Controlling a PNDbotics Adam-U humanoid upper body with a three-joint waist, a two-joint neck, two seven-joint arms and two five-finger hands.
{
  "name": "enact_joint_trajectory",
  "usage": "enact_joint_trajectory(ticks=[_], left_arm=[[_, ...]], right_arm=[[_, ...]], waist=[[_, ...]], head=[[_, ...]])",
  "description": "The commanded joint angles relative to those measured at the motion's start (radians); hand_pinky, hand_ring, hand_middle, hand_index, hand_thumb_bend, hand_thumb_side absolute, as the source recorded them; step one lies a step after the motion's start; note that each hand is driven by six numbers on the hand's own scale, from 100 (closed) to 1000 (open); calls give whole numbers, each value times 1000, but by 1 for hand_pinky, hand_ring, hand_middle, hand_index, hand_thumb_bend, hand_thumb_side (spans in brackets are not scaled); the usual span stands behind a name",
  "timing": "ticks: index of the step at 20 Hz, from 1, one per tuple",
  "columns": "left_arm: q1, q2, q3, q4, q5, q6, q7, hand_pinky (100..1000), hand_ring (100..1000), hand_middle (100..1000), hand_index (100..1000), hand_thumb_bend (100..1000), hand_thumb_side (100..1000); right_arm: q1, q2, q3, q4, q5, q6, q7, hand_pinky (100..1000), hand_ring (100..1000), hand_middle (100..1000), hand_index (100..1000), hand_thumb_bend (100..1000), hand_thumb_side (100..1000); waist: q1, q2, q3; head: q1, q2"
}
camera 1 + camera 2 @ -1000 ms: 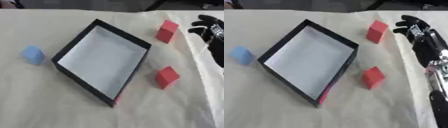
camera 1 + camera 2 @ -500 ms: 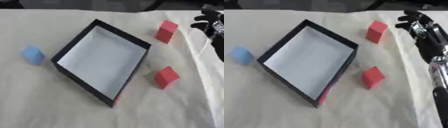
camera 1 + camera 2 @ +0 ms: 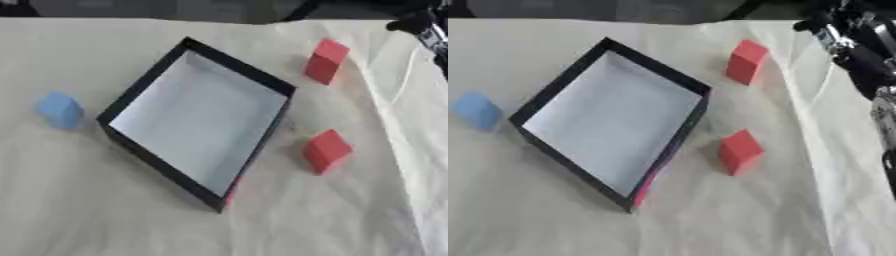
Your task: Pick up objects on the table and place them in the box.
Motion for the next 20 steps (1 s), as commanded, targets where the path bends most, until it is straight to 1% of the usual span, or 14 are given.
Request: enact_joint_trajectory(ticks=[1,4,8,14,16,17,18,20], left_arm=[[-3,32,8,-8,-3,1,2,833,845,801,815,100,715],[-2,34,6,-7,-5,2,0,832,845,801,814,100,714],[-3,32,1,-6,-6,3,-4,832,845,801,813,100,716],[-1,33,-3,-4,-7,3,-10,833,846,801,812,100,718],[-1,33,-4,-4,-8,4,-11,833,846,801,811,100,719],[-1,34,-5,-3,-8,4,-12,833,846,801,811,100,719],[-1,34,-5,-3,-8,4,-13,833,846,801,810,100,719],[0,35,-6,-3,-9,5,-14,833,847,801,810,100,721]], right_arm=[[-52,-112,28,65,50,-29,15,948,778,772,863,100,289],[-108,-186,70,138,96,-64,51,942,798,792,873,100,230],[-175,-283,115,226,163,-130,107,936,815,809,884,100,204],[-277,-320,180,360,264,-230,179,934,850,842,910,100,204],[-313,-324,207,400,298,-265,211,938,867,859,924,100,216],[-329,-326,217,418,316,-282,229,939,872,858,929,100,243],[-344,-326,226,437,334,-300,247,940,875,865,931,100,224],[-374,-317,239,476,370,-336,283,942,877,865,934,100,229]], waist=[[-12,-37,0],[-15,-40,2],[-16,-39,11],[-19,-39,19],[-21,-39,21],[-22,-39,21],[-24,-40,22],[-25,-39,23]], head=[[0,4],[-4,7],[-12,4],[-20,6],[-22,5],[-23,5],[-25,3],[-27,0]])
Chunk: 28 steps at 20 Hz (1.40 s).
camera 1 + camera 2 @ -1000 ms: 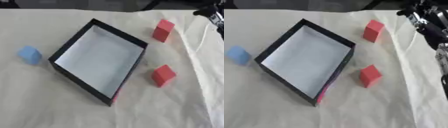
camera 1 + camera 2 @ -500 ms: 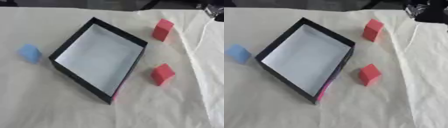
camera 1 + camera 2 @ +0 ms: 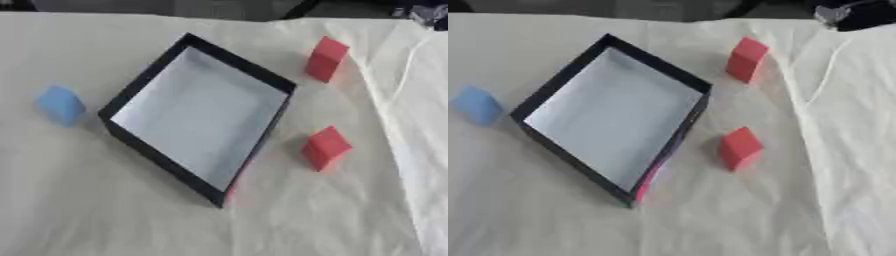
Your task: Pick up objects on the table and place them in the box.
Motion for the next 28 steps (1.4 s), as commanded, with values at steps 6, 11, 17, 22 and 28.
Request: enact_joint_trajectory(ticks=[6,11,17,22,28], left_arm=[[-3,31,-1,-9,-5,-1,-9,833,847,802,808,100,722],[-6,28,-3,-8,-5,0,-11,834,848,802,807,100,723],[-9,25,-3,-8,-4,2,-14,834,849,803,806,101,725],[-15,22,-4,-9,-3,3,-17,835,849,803,806,102,725],[-16,21,-4,-9,-3,4,-18,835,850,803,805,101,727]], right_arm=[[-100,8,11,113,148,-148,139,948,886,860,932,100,271],[-129,55,5,177,238,-231,158,955,878,842,919,100,383],[-158,100,7,238,321,-268,135,961,876,837,914,100,469],[-172,125,13,269,352,-280,135,968,878,839,922,112,482],[-172,139,18,286,358,-289,147,993,874,832,955,157,441]], waist=[[-13,-36,3],[-11,-31,7],[-10,-26,12],[-10,-21,18],[-10,-14,19]], head=[[-12,-11],[-15,-15],[-19,-21],[-26,-27],[-34,-17]])
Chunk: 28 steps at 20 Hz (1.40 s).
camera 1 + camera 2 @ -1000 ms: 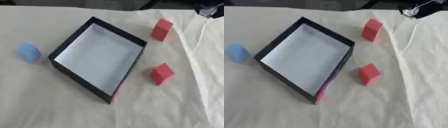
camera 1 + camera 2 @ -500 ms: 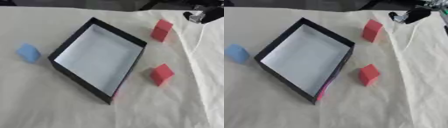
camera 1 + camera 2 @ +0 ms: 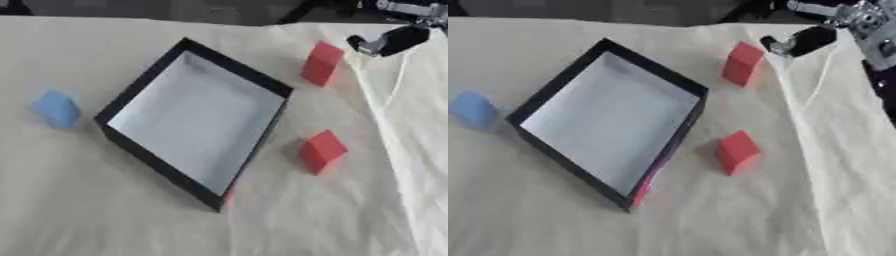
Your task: Pick up objects on the table and place them in the box.
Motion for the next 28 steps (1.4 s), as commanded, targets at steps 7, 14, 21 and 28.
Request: enact_joint_trajectory(ticks=[7,14,21,28], left_arm=[[-8,22,1,-11,-1,-1,-7,836,851,804,804,101,728],[-7,24,-1,-9,0,0,-12,837,851,804,801,101,727],[-7,28,-6,-8,0,1,-17,837,852,802,798,102,728],[-12,27,-8,-8,1,4,-18,838,852,801,796,104,729]], right_arm=[[-16,-13,-1,14,-2,-43,50,1000,878,839,969,101,309],[-14,3,18,40,29,15,24,1000,892,851,979,100,320],[-22,13,30,50,87,43,18,1000,923,877,988,100,436],[-38,33,32,64,150,97,-10,1000,928,884,996,100,434]], waist=[[-7,-15,-3],[-11,-19,-5],[-16,-19,-4],[-21,-18,1]], head=[[-7,30],[-16,38],[-15,36],[-17,28]])
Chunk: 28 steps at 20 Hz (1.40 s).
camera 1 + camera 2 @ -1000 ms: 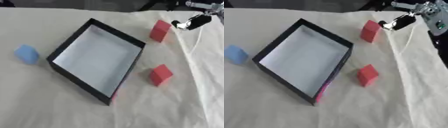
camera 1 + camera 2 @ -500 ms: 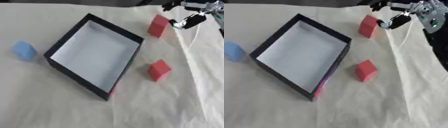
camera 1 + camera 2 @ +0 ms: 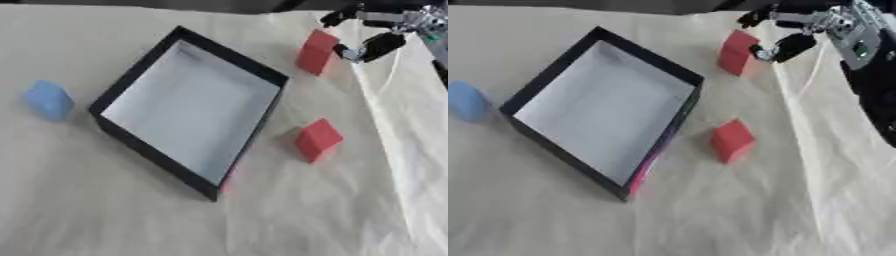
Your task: Pick up objects on the table and place them in the box.
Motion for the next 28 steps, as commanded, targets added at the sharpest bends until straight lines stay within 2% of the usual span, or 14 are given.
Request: enact_joint_trajectory(ticks=[1,4,5,7,9,11,15,19,23,28], left_arm=[[-12,27,-2,-14,2,0,-5,838,852,801,796,105,729],[-13,27,-3,-13,1,1,-7,838,853,799,794,105,730],[-12,27,-3,-13,1,2,-7,838,853,799,793,105,731],[-12,27,-3,-12,0,2,-8,838,853,799,793,105,731],[-12,27,-3,-12,0,2,-8,838,853,799,792,106,730],[-13,26,-3,-12,1,3,-8,838,853,797,791,106,730],[-15,25,-4,-12,2,4,-9,839,853,797,790,107,731],[-14,26,-3,-10,0,5,-10,839,854,796,788,108,732],[-14,27,-3,-10,0,5,-11,839,854,795,786,108,730],[-15,27,-5,-9,0,6,-11,839,854,794,782,108,730]], right_arm=[[-26,-15,-2,-1,20,26,-17,1000,930,886,998,100,426],[-30,-12,-2,-10,18,52,-45,1000,929,890,1000,100,424],[-32,-12,-1,-13,16,62,-55,1000,929,892,1000,100,470],[-34,-9,3,-17,5,86,-69,1000,927,890,1000,100,493],[-34,-7,8,-18,-7,109,-72,1000,929,892,1000,100,557],[-33,-6,17,-19,-13,130,-64,1000,934,897,1000,100,640],[-31,-3,25,-17,-28,166,-35,1000,934,899,1000,100,742],[-26,-7,31,-23,-44,190,-13,1000,937,899,1000,100,794],[-12,-19,43,-41,-55,208,13,1000,941,901,1000,100,807],[-5,-29,43,-63,-33,222,-7,1000,945,901,1000,100,721]], waist=[[-12,-18,2],[-14,-17,2],[-14,-17,2],[-15,-17,2],[-16,-17,3],[-17,-17,4],[-19,-17,7],[-22,-18,7],[-24,-19,6],[-25,-21,6]], head=[[-4,-6],[-3,-6],[-3,-6],[-4,-6],[-5,-7],[-5,-7],[-5,-6],[-6,-1],[-8,5],[-9,5]])
